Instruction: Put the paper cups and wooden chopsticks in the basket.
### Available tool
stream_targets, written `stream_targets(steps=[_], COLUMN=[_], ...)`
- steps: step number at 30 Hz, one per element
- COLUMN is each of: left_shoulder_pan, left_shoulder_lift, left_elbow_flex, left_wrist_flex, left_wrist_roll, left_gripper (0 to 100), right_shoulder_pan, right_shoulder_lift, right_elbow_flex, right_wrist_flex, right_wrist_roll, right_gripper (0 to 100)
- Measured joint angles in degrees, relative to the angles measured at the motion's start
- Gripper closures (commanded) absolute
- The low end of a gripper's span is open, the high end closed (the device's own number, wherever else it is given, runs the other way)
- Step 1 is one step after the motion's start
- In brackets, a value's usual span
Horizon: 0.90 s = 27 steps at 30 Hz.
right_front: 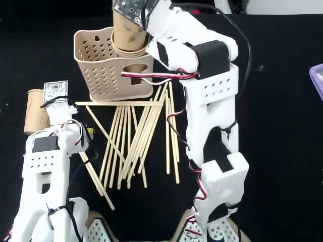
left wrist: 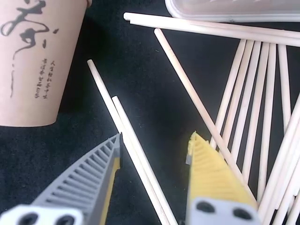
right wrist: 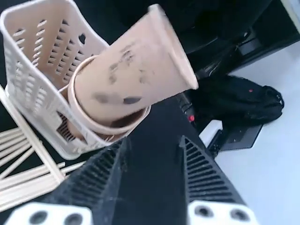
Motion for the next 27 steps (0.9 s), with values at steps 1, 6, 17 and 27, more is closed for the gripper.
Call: stream_targets(steps=[1, 6, 17, 27], left_shoulder_pan=[0.0, 0.0, 0.0, 0.0], left_shoulder_lift=[0.0, 0.0, 0.0, 0.0], left_elbow_flex=[0.0, 0.0, 0.0, 0.0], left_wrist_flex=[0.0, 0.0, 0.0, 0.0], left_wrist_roll=[0.0, 0.0, 0.0, 0.0], left_gripper=[77, 77, 77, 77], right_shoulder_pan=[-0.35, -2.11, -2.99, -4.57], right_shoulder_lift=[0.0, 0.0, -0.88, -0.35], right_elbow_flex=[0.0, 0.0, -3.78, -3.16], right_wrist_flex=[-0.62, -4.66, -0.35, 2.2], right_wrist_roll=[-0.44, -8.18, -22.42, -25.49], right_gripper=[85.5, 86.9, 88.1, 86.4])
